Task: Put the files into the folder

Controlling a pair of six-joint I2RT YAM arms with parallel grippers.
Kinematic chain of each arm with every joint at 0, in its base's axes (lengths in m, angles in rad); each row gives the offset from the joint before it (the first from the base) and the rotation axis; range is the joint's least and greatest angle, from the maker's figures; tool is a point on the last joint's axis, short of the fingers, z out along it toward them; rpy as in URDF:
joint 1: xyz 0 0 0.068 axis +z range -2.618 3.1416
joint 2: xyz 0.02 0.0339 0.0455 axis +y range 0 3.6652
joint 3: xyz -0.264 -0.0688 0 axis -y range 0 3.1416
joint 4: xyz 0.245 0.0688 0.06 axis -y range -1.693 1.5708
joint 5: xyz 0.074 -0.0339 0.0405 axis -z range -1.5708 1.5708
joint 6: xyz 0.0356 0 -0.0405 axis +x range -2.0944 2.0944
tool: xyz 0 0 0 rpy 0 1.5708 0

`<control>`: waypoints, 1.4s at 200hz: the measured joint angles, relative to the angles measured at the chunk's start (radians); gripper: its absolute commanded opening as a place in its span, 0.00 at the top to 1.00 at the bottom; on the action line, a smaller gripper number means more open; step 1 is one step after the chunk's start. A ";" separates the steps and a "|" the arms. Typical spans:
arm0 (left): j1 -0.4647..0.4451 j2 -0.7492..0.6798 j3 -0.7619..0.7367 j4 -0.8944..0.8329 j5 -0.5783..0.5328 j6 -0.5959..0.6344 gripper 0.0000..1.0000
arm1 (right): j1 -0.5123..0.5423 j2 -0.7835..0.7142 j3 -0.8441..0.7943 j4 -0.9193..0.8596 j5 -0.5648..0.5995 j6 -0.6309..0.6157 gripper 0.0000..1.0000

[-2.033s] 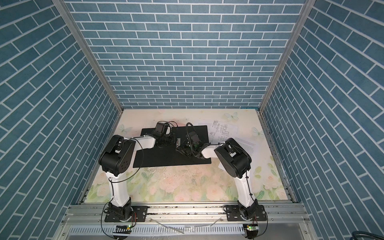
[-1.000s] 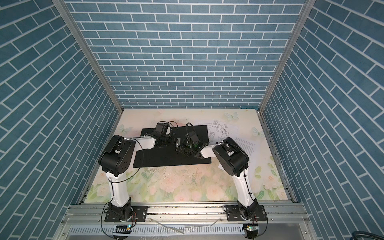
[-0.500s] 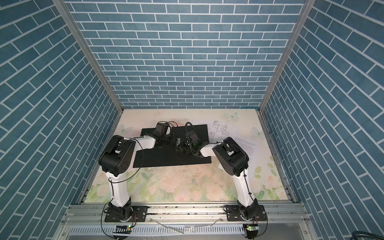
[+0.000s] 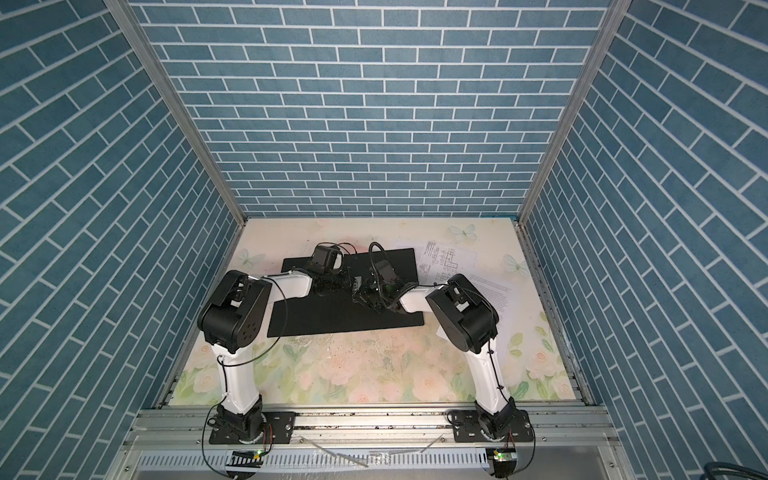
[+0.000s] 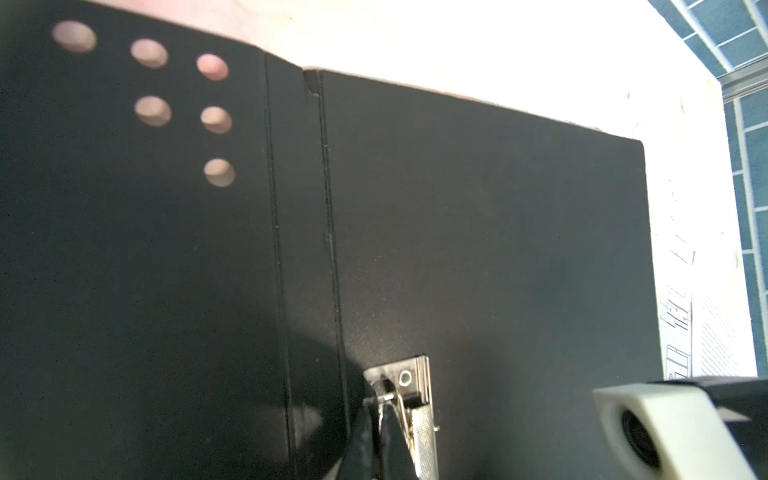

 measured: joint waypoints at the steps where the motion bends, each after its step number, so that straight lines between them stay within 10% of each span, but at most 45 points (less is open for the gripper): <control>1: 0.000 0.000 0.000 0.000 0.000 0.000 0.91 | 0.000 0.000 0.000 0.000 0.000 0.000 1.00; 225: -0.024 0.015 0.029 -0.020 -0.013 0.016 0.91 | -0.012 -0.058 -0.002 -0.063 0.026 -0.051 1.00; 280: -0.024 0.016 0.028 -0.017 0.000 -0.001 0.91 | -0.024 -0.116 -0.083 0.090 0.020 -0.069 0.85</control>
